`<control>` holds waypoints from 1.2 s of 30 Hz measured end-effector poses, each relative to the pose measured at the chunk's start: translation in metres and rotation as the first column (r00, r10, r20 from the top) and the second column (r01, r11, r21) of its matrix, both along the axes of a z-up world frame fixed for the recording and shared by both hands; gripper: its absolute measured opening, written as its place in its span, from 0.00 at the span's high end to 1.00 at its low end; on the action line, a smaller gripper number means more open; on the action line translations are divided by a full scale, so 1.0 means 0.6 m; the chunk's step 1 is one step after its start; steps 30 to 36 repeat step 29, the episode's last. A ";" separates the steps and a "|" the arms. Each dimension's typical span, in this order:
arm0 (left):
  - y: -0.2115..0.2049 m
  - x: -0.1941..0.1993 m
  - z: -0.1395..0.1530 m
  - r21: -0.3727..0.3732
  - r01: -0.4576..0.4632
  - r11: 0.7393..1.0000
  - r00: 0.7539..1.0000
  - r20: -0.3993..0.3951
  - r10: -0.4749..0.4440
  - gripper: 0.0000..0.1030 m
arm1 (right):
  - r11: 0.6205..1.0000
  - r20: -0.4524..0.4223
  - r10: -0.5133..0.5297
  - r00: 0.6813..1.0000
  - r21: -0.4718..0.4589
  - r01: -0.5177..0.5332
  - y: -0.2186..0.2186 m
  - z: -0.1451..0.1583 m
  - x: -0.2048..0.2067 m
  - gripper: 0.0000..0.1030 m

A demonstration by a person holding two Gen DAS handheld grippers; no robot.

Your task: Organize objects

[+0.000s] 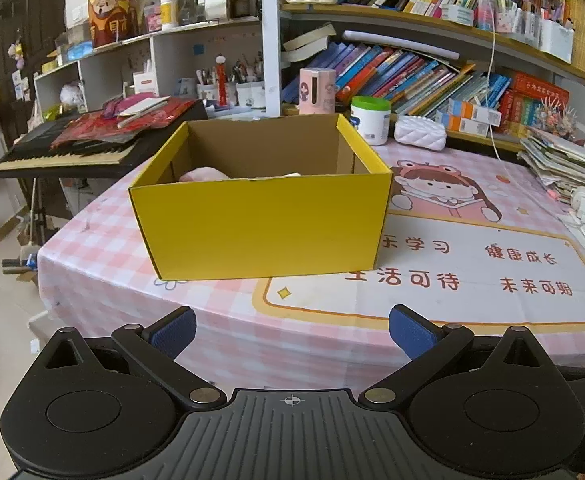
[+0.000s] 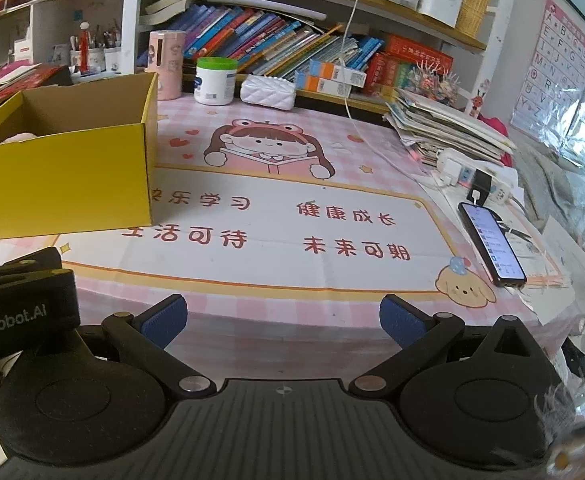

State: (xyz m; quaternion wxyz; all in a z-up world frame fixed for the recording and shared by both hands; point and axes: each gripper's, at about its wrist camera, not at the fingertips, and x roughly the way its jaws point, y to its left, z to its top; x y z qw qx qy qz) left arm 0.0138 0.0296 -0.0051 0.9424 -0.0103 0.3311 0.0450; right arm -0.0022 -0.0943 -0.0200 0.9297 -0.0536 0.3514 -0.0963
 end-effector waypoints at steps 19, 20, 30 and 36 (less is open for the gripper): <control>-0.003 0.001 -0.003 -0.051 0.018 0.999 1.000 -0.019 -0.019 0.00 | 1.000 0.006 0.023 1.000 0.012 -0.023 0.000 -0.001 -0.005 0.00; -0.002 0.001 -0.003 -0.054 0.018 0.998 1.000 -0.018 -0.019 0.00 | 1.000 0.006 0.024 1.000 0.014 -0.024 0.000 -0.001 -0.005 0.00; -0.004 -0.001 0.000 -0.051 0.013 0.999 1.000 -0.004 -0.013 0.00 | 0.999 0.014 0.031 0.999 0.023 -0.031 -0.001 0.002 -0.005 0.00; -0.004 -0.001 0.000 -0.051 0.013 0.999 1.000 -0.004 -0.013 0.00 | 0.999 0.014 0.031 0.999 0.023 -0.031 -0.001 0.002 -0.005 0.00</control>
